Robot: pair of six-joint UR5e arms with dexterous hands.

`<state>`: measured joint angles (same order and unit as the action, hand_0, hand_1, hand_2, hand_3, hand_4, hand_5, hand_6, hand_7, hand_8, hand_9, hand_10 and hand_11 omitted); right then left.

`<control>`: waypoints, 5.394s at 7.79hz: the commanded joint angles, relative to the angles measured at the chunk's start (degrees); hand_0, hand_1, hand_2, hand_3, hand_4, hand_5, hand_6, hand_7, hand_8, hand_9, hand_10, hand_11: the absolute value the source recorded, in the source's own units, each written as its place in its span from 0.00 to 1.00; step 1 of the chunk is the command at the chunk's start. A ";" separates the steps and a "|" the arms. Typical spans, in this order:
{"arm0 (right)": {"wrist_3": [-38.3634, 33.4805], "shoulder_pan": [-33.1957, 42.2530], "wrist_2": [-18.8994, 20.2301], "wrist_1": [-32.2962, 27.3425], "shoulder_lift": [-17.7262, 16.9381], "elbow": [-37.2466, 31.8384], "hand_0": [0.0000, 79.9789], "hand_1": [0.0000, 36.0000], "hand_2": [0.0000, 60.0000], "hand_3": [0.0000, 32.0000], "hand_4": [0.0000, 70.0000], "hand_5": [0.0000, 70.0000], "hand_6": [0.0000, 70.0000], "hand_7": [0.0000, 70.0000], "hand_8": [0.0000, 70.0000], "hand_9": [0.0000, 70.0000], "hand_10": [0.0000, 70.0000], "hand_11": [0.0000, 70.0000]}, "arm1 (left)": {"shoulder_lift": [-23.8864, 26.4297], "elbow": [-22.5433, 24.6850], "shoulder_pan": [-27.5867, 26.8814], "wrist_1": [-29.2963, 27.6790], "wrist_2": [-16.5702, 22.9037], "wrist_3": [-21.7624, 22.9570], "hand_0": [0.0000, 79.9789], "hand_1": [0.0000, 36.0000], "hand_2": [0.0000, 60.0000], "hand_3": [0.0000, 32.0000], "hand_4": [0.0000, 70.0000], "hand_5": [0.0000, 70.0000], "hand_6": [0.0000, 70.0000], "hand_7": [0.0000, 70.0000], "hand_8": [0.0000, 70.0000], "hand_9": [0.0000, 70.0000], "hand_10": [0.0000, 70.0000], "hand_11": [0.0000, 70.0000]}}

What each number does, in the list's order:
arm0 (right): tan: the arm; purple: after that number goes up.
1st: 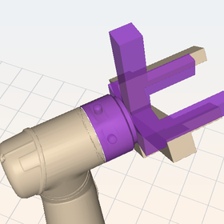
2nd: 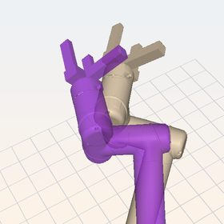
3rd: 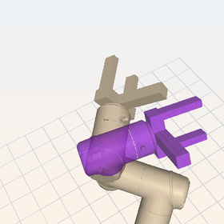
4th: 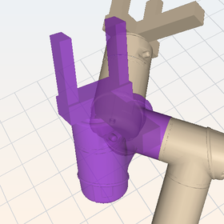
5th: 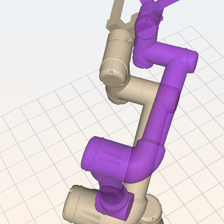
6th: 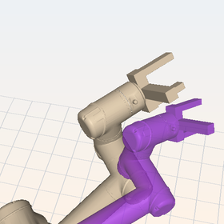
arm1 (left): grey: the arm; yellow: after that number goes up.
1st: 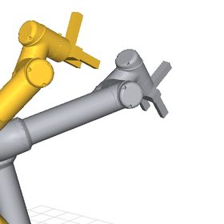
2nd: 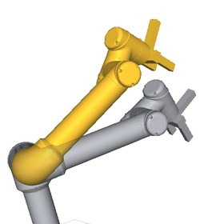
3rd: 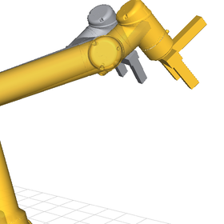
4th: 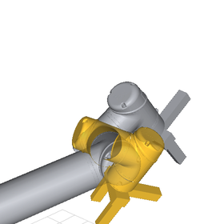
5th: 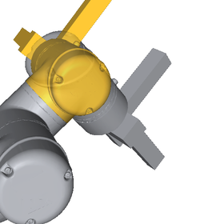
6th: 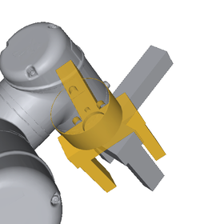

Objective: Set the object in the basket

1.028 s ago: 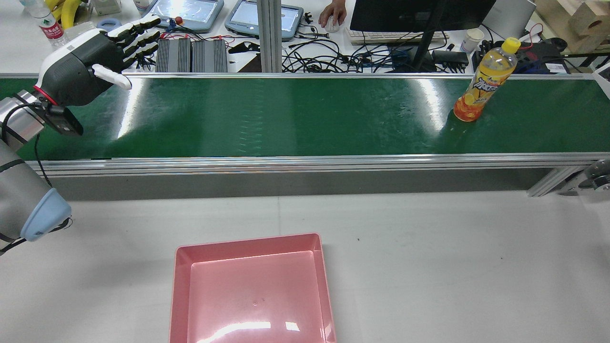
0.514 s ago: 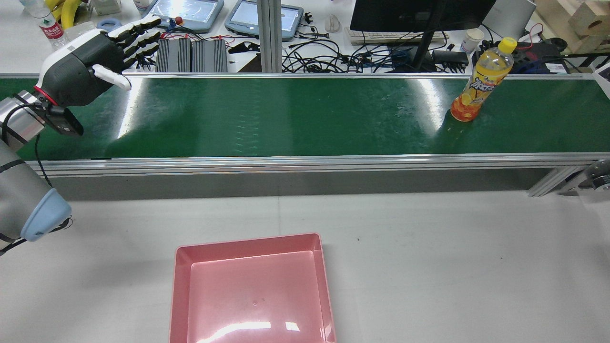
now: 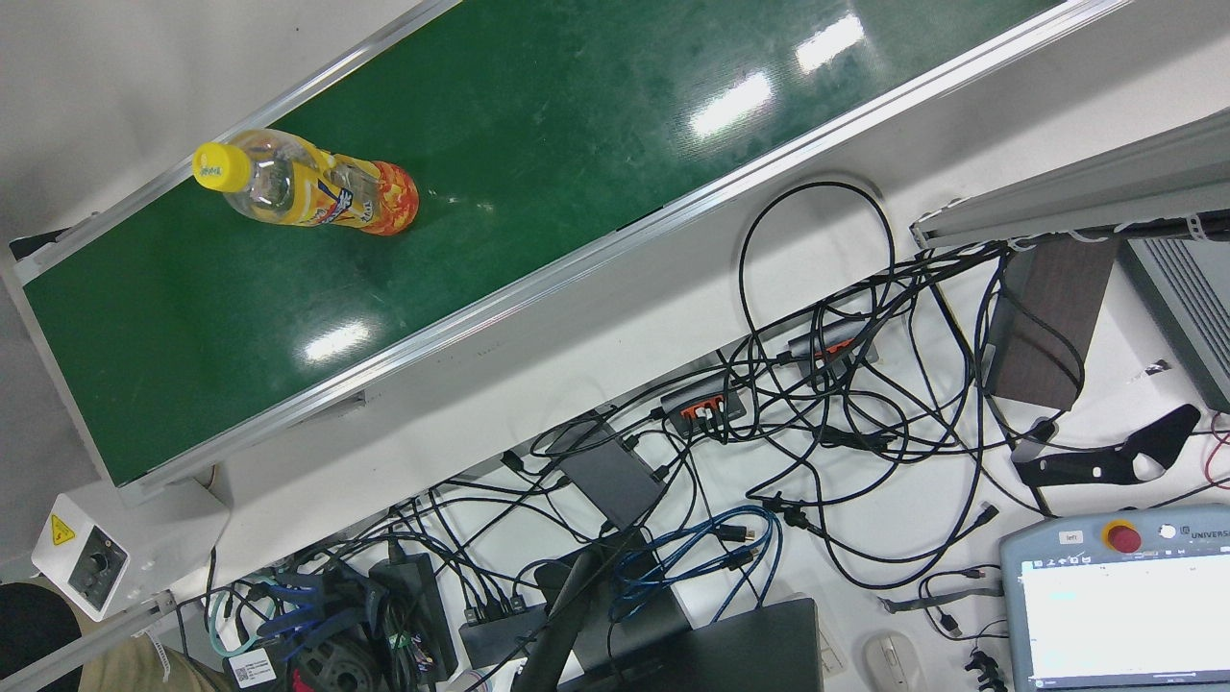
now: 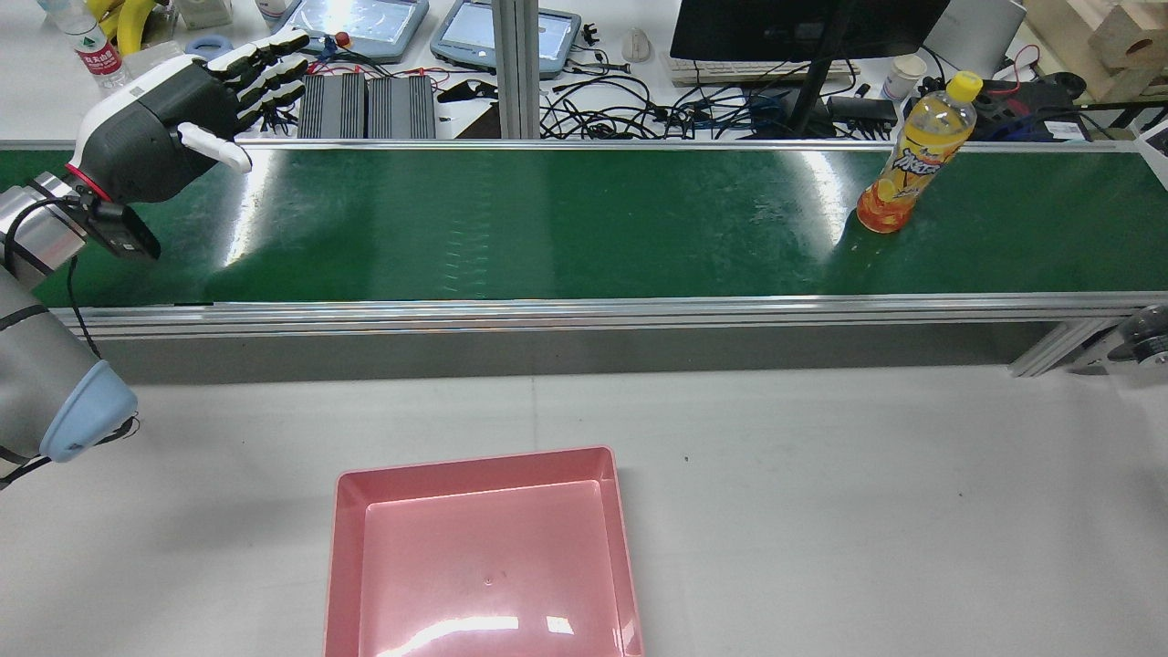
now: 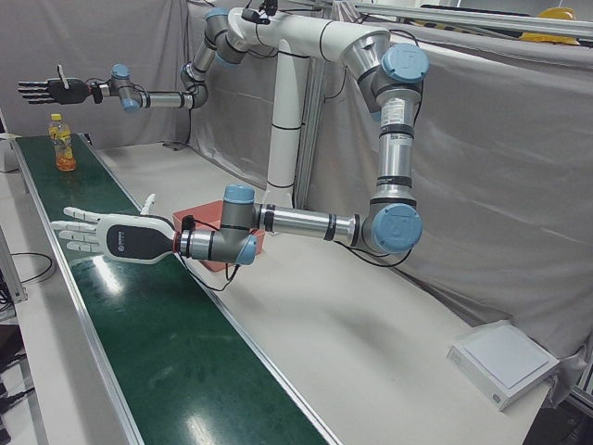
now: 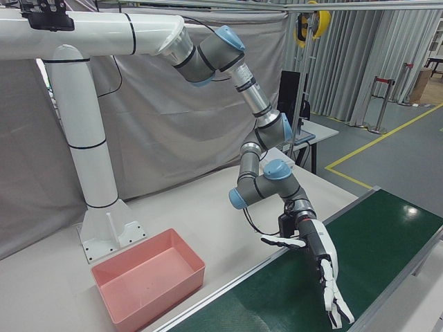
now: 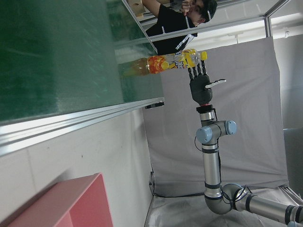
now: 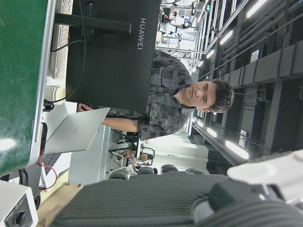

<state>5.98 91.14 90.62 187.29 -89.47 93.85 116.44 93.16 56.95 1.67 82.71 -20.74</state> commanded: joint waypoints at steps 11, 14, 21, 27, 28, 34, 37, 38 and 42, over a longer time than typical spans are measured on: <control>0.00 0.00 0.00 0.00 0.00 0.02 0.00 0.00 0.00 0.00 0.00 0.00 0.00 0.00 0.00 0.00 0.00 0.00 | -0.16 1.59 0.35 0.09 0.09 0.79 0.66 0.16 0.00 0.10 0.20 0.15 0.00 0.00 0.08 0.09 0.07 0.13; 0.00 0.00 0.00 0.00 0.00 0.02 0.00 0.00 0.00 0.00 0.00 0.00 0.00 0.00 0.00 0.00 0.00 0.00 | -0.42 1.50 0.00 0.18 0.00 0.44 0.67 0.17 0.00 0.11 0.20 0.15 0.00 0.00 0.09 0.10 0.08 0.13; 0.00 0.00 0.00 0.00 0.00 -0.07 0.00 0.00 0.00 0.00 0.00 0.00 0.00 0.00 0.00 0.00 0.00 0.00 | -0.34 1.58 0.44 0.18 0.00 0.79 0.66 0.16 0.00 0.11 0.19 0.15 0.00 0.00 0.09 0.09 0.08 0.13; -0.09 0.09 0.00 0.00 0.00 0.37 0.00 0.00 0.00 0.00 0.00 0.00 0.00 0.00 0.00 0.00 0.00 0.00 | -0.51 3.25 1.23 0.18 0.00 1.85 0.66 0.15 0.00 0.10 0.20 0.15 0.00 0.00 0.09 0.09 0.08 0.13; 0.00 0.00 0.00 0.00 0.00 0.37 0.00 0.00 0.00 0.00 0.00 0.00 0.00 0.00 0.00 0.00 0.00 0.00 | -0.51 3.34 1.32 0.18 0.00 1.93 0.66 0.16 0.00 0.09 0.19 0.16 0.00 0.00 0.08 0.09 0.08 0.14; -0.09 0.00 0.00 0.00 0.00 0.37 0.00 0.00 0.00 0.00 0.00 0.00 0.00 0.00 0.00 0.00 0.00 0.00 | -0.51 3.87 1.23 0.26 0.09 1.85 0.66 0.17 0.00 0.08 0.20 0.16 0.00 0.00 0.08 0.09 0.08 0.14; -0.09 0.00 0.00 0.00 0.00 0.37 0.00 0.00 0.00 0.00 0.00 0.00 0.00 0.00 0.00 0.00 0.00 0.00 | -0.60 4.05 1.14 0.35 0.00 1.76 0.65 0.15 0.00 0.07 0.20 0.16 0.00 0.00 0.09 0.09 0.08 0.13; -0.09 0.09 0.00 0.00 0.00 0.37 0.00 0.00 0.00 0.00 0.00 0.00 0.00 0.00 0.00 0.00 0.00 0.00 | -0.60 4.05 1.23 0.35 0.00 1.85 0.66 0.16 0.00 0.08 0.20 0.16 0.00 0.00 0.09 0.09 0.08 0.13; 0.00 0.00 0.00 0.00 0.00 0.37 0.00 0.00 0.00 0.00 0.00 0.00 0.00 0.00 0.00 0.00 0.00 0.00 | -0.60 4.40 1.23 0.61 0.00 1.85 0.66 0.15 0.00 0.09 0.20 0.16 0.00 0.00 0.09 0.09 0.08 0.14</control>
<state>5.89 91.16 90.62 187.29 -89.47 94.22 115.84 97.48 58.18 2.15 82.74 -18.90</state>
